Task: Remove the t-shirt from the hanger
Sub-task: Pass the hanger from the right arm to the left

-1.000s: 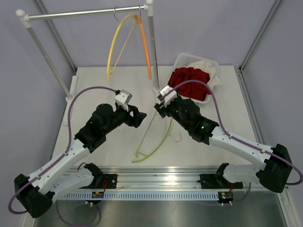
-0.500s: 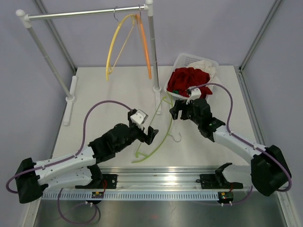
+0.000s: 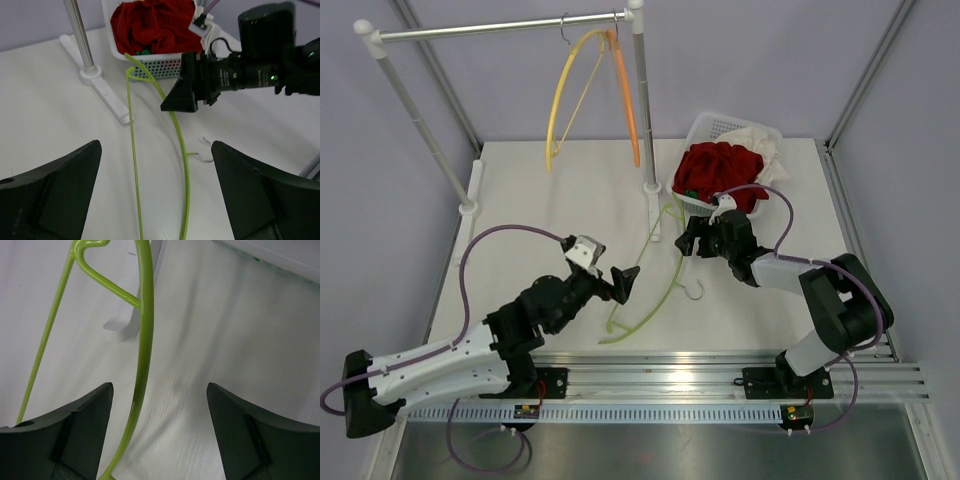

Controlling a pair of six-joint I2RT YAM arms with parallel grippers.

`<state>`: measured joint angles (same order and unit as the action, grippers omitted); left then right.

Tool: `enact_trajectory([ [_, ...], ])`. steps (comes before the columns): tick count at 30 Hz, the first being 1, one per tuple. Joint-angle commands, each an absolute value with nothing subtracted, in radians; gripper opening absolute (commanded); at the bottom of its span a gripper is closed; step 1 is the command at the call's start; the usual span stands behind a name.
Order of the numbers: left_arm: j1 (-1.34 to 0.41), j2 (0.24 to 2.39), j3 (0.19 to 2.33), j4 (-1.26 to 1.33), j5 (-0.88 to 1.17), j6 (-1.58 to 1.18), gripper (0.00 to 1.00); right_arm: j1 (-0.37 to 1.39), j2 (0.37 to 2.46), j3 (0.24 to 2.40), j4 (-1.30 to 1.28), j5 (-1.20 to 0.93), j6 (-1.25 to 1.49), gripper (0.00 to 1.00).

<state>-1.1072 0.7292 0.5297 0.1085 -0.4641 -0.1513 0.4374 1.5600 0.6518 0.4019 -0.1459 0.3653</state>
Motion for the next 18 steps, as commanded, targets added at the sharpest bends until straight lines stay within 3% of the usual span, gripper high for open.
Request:
enact_trajectory([
  [1, -1.112, 0.690, 0.517, 0.178, -0.472, -0.172, 0.95, 0.419, 1.607, 0.670, 0.529, -0.190, 0.394, 0.82],
  [5, -1.112, 0.724, 0.525, 0.183, -0.483, -0.161, 0.95, 0.414, 1.666, 0.698, 0.554, -0.210, 0.408, 0.77],
  [11, -1.112, 0.747, 0.534, 0.181, -0.495, -0.153, 0.95, 0.414, 1.713, 0.718, 0.580, -0.212, 0.428, 0.57],
  [18, -1.112, 0.733, 0.525, 0.187, -0.491, -0.146, 0.96, 0.413, 1.660, 0.726, 0.560, -0.213, 0.431, 0.11],
])
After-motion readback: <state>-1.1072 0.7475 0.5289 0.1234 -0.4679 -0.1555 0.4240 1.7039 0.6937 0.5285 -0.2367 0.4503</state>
